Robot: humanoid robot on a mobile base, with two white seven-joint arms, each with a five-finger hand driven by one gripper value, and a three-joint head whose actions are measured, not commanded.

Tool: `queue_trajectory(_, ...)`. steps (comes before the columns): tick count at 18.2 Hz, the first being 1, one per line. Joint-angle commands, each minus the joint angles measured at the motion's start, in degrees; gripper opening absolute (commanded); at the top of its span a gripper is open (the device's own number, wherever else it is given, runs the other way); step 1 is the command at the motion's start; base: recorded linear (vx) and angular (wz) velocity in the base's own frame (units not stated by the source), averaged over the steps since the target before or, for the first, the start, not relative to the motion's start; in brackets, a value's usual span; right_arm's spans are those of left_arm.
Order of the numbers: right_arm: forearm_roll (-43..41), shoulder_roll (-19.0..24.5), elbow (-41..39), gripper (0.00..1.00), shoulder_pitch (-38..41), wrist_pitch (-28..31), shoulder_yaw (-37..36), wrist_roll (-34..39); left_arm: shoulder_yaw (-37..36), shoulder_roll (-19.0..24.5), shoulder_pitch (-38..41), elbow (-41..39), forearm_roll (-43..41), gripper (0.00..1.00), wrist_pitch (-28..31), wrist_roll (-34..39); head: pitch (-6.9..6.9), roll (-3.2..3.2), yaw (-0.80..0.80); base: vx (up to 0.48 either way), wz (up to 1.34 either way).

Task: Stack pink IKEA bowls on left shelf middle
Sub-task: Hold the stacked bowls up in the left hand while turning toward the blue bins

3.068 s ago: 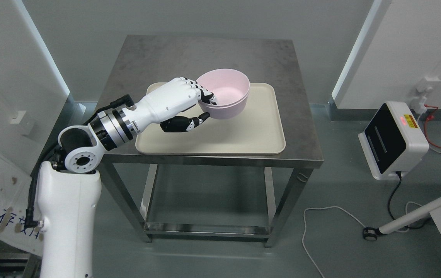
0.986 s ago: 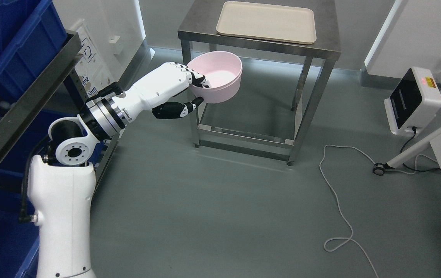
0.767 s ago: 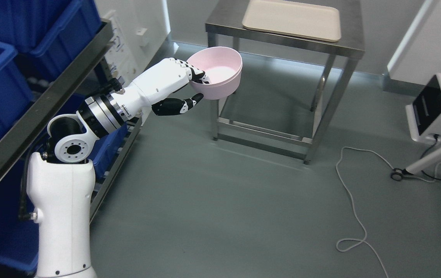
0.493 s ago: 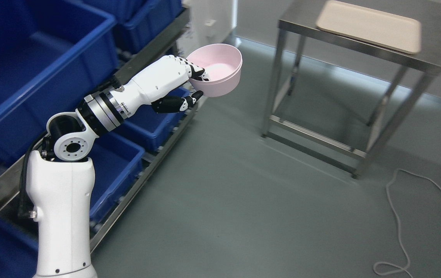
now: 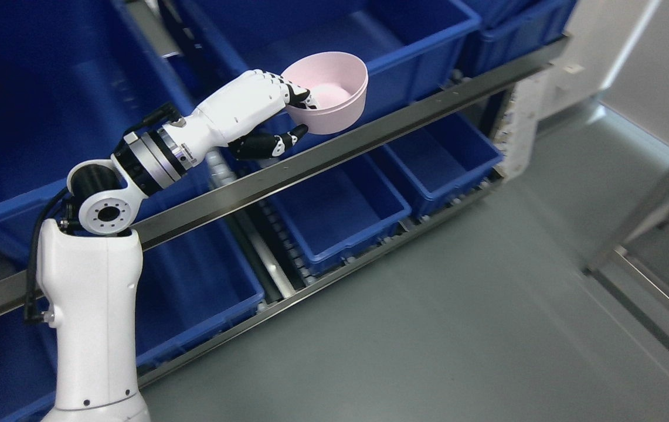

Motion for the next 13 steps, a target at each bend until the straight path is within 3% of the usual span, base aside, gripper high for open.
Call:
queue_trajectory(1, 0.44, -1.00, 0.00, 1.00, 0.00, 0.05, -0.53, 0.03, -0.07, 1.00, -6.12, 0.00, -0.09, 0.03, 1.48, 0.02, 0.00, 0.00, 0.00, -0.054, 1.06)
queue_trajectory(8, 0.44, -1.00, 0.00, 1.00, 0.00, 0.05, -0.53, 0.03, -0.59, 1.00, -10.71, 1.75, -5.89, 0.03, 9.92, -0.42, -0.02, 0.00, 0.00, 0.006, 0.85)
queue_trajectory(13, 0.44, -1.00, 0.00, 1.00, 0.00, 0.05, -0.53, 0.03, -3.05, 6.06, -15.09, 13.51, -6.07, 0.04, 11.51, -0.16, -0.02, 0.00, 0.00, 0.067, 0.48)
